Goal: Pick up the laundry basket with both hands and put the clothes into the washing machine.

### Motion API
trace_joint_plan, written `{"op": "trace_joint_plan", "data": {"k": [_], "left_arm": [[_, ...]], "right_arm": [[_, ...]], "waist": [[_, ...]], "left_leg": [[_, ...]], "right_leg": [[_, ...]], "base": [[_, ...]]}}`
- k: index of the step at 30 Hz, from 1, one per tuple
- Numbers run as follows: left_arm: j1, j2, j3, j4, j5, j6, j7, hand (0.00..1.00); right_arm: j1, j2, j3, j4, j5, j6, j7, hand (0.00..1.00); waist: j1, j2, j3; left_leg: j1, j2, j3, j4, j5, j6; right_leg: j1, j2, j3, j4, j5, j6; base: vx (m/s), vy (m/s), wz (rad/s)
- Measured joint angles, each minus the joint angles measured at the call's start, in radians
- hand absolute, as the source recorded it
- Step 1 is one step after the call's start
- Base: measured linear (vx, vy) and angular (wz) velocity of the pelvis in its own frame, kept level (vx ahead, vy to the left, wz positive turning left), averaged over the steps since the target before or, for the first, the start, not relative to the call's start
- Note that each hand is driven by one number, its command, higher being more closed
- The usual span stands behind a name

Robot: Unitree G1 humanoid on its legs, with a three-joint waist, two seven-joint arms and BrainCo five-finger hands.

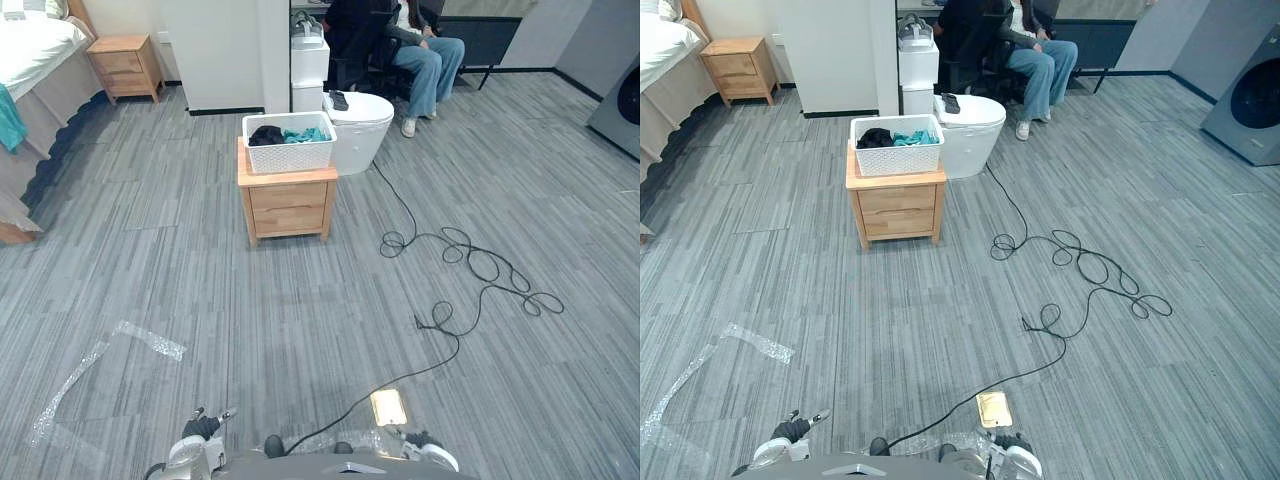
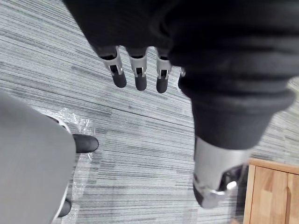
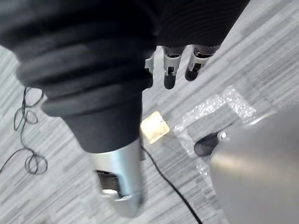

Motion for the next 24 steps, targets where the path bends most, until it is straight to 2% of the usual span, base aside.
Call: {"op": "trace_joint_plan", "data": {"k": [10,24], "left_arm": [[-0.015,0.01,0.008,0.024,0.027,0.001,0.001,0.0],[-0.038,0.015,0.008,0.06,0.039,0.013,0.004,0.0]], "right_arm": [[-0.028,0.002,-0.024,0.043,-0.01,0.013,0.0,0.0],[-0.052,-0.004,-0.031,0.078,-0.039,0.012,0.0,0.0]], "waist": [[0.001,-0.008,-0.004],[0.0,-0.002,0.005]], "left_leg": [[0.011,-0.022,0.002,0.001,-0.003,0.013],[0.031,-0.014,0.004,0.0,-0.01,0.005]], "right_leg": [[0.014,-0.018,-0.009,-0.006,0.018,0.017],[0.029,-0.012,-0.016,0.003,-0.002,0.0]], "base": [[0.07,0.004,0.03],[-0.02,-0.053,0.0]]}}
